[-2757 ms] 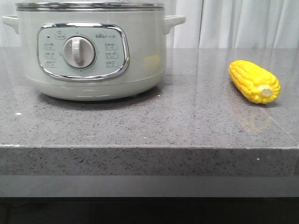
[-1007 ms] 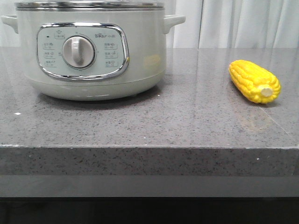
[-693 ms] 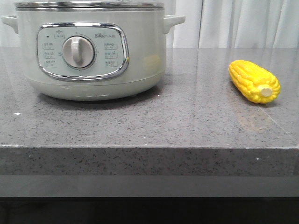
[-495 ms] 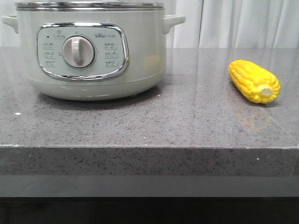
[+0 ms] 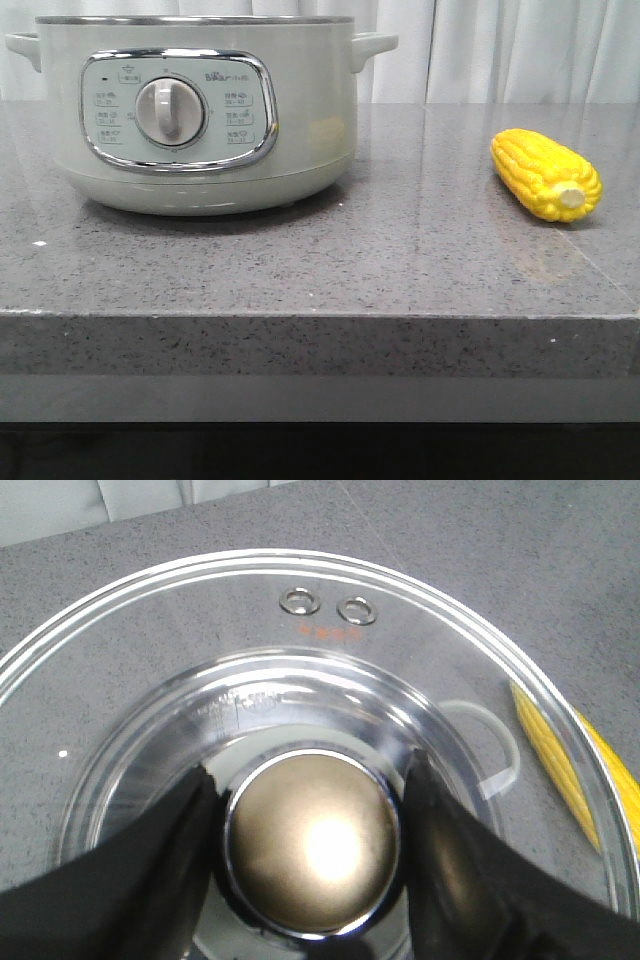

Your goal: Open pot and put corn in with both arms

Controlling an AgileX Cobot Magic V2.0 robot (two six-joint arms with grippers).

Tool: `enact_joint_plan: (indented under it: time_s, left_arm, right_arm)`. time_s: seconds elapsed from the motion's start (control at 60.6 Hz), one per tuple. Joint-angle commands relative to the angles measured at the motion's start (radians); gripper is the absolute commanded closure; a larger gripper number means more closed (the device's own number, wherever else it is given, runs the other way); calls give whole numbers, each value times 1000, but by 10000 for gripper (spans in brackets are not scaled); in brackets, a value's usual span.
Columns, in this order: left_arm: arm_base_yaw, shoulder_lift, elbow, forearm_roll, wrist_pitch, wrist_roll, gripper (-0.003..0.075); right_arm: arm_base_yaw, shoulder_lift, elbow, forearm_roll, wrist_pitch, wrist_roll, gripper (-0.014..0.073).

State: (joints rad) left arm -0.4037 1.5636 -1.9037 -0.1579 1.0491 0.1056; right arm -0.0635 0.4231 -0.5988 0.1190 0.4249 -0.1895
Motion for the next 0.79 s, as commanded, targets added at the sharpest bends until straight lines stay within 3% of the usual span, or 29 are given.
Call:
enact_joint_plan:
  time_s: [0.0, 0.429, 0.776]
  left_arm:
    - [-5, -117, 46, -26, -120, 2, 584]
    - [-5, -621, 662, -31, -272, 18, 584]
    - [-5, -958, 941, -77, -256, 18, 584]
  right_arm:
    - [-5, 10, -30, -7, -83, -8, -40]
    - [0, 94, -30, -7, -96, -8, -40]
    - [2, 325, -66, 135, -132, -8, -40]
